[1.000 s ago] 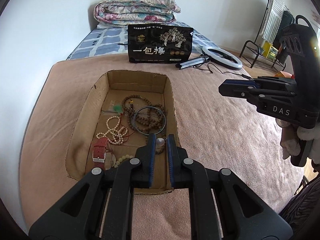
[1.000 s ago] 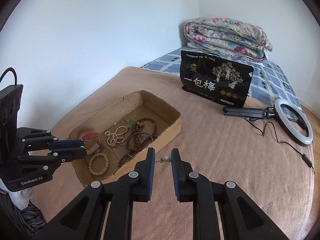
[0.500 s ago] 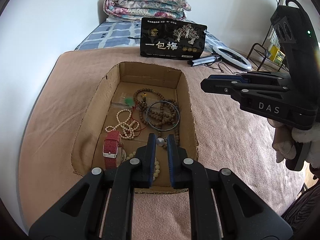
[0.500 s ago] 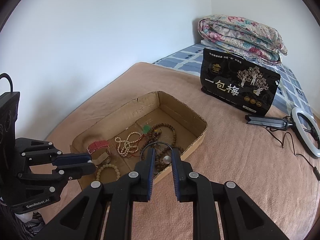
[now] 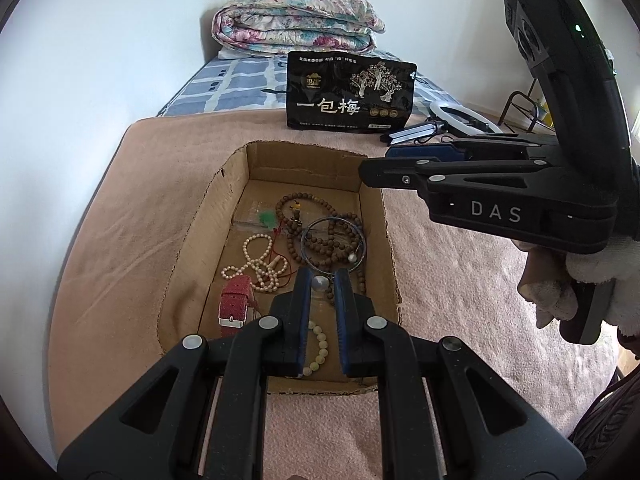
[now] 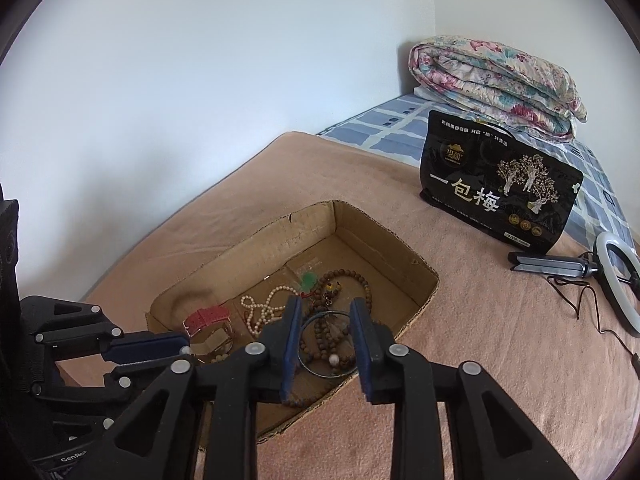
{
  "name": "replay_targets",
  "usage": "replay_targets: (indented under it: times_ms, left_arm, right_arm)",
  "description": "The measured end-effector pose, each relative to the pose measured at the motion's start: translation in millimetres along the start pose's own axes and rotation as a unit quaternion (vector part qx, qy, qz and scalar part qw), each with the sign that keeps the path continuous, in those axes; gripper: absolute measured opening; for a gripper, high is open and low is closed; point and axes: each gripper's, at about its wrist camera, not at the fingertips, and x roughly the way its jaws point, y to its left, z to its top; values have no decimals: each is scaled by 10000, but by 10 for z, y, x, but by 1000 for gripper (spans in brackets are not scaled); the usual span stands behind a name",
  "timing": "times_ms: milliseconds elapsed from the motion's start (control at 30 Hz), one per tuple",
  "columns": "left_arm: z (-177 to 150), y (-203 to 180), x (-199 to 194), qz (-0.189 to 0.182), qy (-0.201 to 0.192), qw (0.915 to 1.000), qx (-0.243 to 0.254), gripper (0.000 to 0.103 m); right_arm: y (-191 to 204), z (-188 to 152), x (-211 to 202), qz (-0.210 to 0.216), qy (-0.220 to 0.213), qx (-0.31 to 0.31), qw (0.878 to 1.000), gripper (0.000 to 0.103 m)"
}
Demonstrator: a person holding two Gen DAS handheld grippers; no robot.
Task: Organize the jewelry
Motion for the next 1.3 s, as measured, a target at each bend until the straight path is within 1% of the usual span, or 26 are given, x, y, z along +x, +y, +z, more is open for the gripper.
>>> replay_targets:
  times_ms: [67,100,133,167,200,333,533,667,733,800,900,967,1033,1100,1200,1300]
  left_arm:
    - [8,-2,-9,76,-35,10000,21,10]
    - [11,-3,-15,121,-46,9999,29,19]
    - [8,-7,-24,151,-60,9999,23,38]
    - [10,-2,-32,168,-87,9998,5,45]
    - [13,2,-41,180,-111,9998,-6,48]
    - [19,-4,-59,259,-117,9996,5,48]
    - [38,-47,-160,318,-237,9992,94,48]
    - [74,-113,-293,327,-352,9988,107,48]
    - [100,-163,-371,342,-432,9984,133,55]
    - [120,-217,-460,361,-521,9979,163,57]
    - [144,-287,-599,355,-615,9973,176,57]
    - [158,-338,-693,370,-660,9970,187,60]
    - [154,-384,-800,404,-723,9964,176,72]
    - [149,-438,-919,423,-814,9956,172,80]
    - [141,-544,-1080,474,-908,9944,267,83]
    - [120,-666,-1233,534,-1009,9927,396,91]
  right_arm:
    - [-1,16,-8,-10,-33,26,10000,40]
    - [-3,22,-9,-31,-52,45,10000,49]
    - [-6,27,-21,-60,-78,66,9999,58]
    - [-11,29,-33,-100,-103,84,9999,62]
    - [-16,31,-44,-130,-133,96,9998,66]
    - [-49,29,-104,-213,-197,170,9994,79]
    - [-116,13,-259,-359,-255,282,9986,86]
    - [-151,-25,-449,-377,-296,372,9982,86]
    - [-163,-58,-564,-419,-316,385,9979,88]
    - [-177,-96,-693,-528,-360,400,9972,92]
    - [-203,-167,-915,-622,-441,440,9961,92]
    - [-219,-216,-1067,-673,-496,483,9953,92]
    - [-221,-273,-1220,-746,-554,498,9944,93]
    - [-219,-337,-1372,-864,-624,495,9931,97]
    - [-231,-470,-1609,-993,-704,534,9911,101]
    - [-238,-592,-1827,-1199,-775,552,9882,103]
